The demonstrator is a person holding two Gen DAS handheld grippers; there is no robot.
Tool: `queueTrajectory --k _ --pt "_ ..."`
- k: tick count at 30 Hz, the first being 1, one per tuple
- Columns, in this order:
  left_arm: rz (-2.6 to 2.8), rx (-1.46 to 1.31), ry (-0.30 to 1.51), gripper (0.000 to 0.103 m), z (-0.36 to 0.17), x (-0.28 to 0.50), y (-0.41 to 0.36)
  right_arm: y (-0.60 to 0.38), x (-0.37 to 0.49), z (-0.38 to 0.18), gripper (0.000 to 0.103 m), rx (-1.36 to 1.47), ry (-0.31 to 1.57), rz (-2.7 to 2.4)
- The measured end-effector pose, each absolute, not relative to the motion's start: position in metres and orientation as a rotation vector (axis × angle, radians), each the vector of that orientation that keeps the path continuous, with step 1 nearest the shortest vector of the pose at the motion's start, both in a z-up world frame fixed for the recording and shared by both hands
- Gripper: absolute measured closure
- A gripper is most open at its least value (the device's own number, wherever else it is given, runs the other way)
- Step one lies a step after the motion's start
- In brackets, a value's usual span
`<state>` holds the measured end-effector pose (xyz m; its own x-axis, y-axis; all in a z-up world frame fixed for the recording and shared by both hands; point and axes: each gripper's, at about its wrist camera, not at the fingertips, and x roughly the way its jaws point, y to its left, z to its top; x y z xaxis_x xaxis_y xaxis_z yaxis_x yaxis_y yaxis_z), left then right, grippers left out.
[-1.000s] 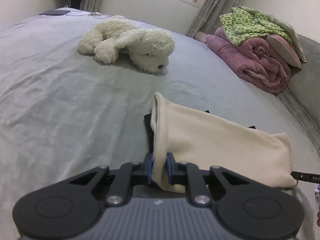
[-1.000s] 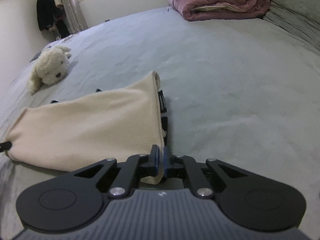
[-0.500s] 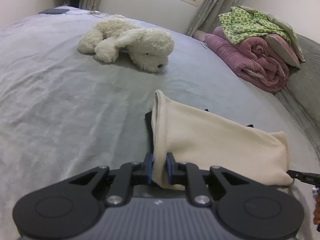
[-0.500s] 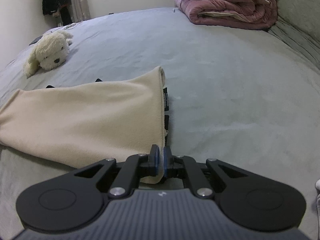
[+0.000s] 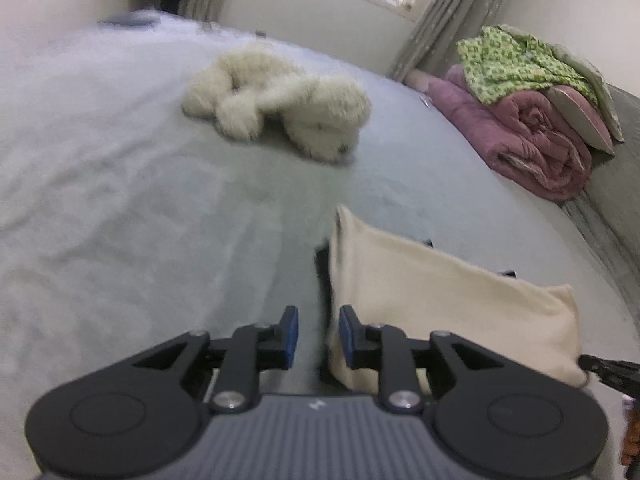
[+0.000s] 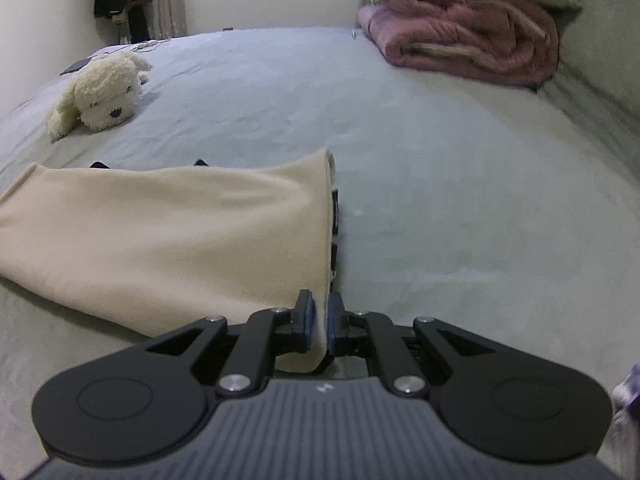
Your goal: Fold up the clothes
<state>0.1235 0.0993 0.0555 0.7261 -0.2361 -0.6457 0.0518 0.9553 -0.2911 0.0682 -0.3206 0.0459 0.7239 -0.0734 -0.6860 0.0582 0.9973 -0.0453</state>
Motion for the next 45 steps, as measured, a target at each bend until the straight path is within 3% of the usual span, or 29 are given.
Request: queueTrajectory --k 4,15,21,26,33,45 --pt "-0.117 -0.201 0.674 0.08 0.069 0.116 0.093 -0.314 0.064 0.056 0.082 -0.11 0.684 -0.124" --pt "-0.274 -0.019 0.664 0.08 0.056 0.104 0.03 -0.27 0.054 0.057 0.081 -0.185 0.564 -0.01" --pt "-0.226 0.009 0.732 0.084 0.036 0.115 0.03 -0.242 0.058 0.036 0.08 -0.202 0.637 0.126" --pt "-0.215 -0.005 0.745 0.086 0.035 0.116 0.035 -0.257 0.061 0.035 0.061 -0.186 0.658 0.105" --pt "-0.184 -0.009 0.76 0.099 0.035 0.117 0.039 -0.291 0.069 0.035 0.059 -0.049 0.708 0.089" --pt "-0.188 0.0 0.779 0.099 0.034 0.118 0.038 -0.307 0.064 0.038 0.059 0.094 0.717 0.122"
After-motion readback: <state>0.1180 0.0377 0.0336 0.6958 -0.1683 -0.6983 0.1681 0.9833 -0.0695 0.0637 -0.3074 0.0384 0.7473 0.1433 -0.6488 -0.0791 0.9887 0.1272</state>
